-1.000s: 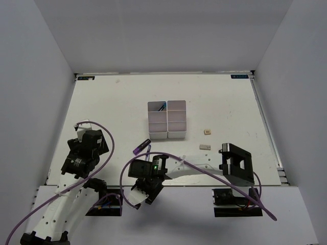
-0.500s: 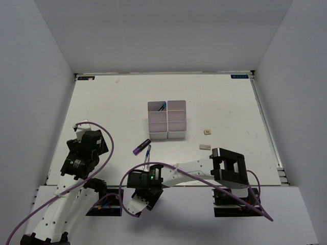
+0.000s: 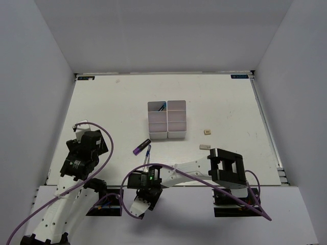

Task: Sort the stationery into containers
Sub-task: Pick up the pen from the corner of the board.

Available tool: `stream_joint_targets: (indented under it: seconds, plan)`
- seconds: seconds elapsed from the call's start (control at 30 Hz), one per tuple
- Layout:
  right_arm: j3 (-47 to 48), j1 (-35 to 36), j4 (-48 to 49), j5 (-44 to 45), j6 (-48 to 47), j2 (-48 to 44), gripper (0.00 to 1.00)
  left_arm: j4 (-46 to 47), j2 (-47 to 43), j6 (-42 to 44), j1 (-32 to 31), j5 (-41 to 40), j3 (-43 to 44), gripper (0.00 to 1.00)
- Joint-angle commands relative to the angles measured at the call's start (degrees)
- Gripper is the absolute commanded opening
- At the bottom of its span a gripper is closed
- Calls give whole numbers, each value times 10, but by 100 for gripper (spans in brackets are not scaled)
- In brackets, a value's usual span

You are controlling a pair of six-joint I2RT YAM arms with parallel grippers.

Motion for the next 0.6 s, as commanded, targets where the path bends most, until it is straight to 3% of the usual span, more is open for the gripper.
stream_joint_targets:
  seconds: [0.0, 0.33, 0.43, 0.57]
  plan:
    - [-13, 4, -91, -50, -46, 43, 47, -2, -5, -4, 4, -9, 1, 100]
    - [1, 4, -152, -59, -61, 91, 43, -2, -8, -4, 4, -8, 0, 100]
    - [10, 1, -158, -61, -57, 103, 36, -2, -10, -5, 4, -11, -1, 100]
    - [10, 0, -156, -61, -40, 104, 18, -1, -11, -4, 5, -10, -2, 100]
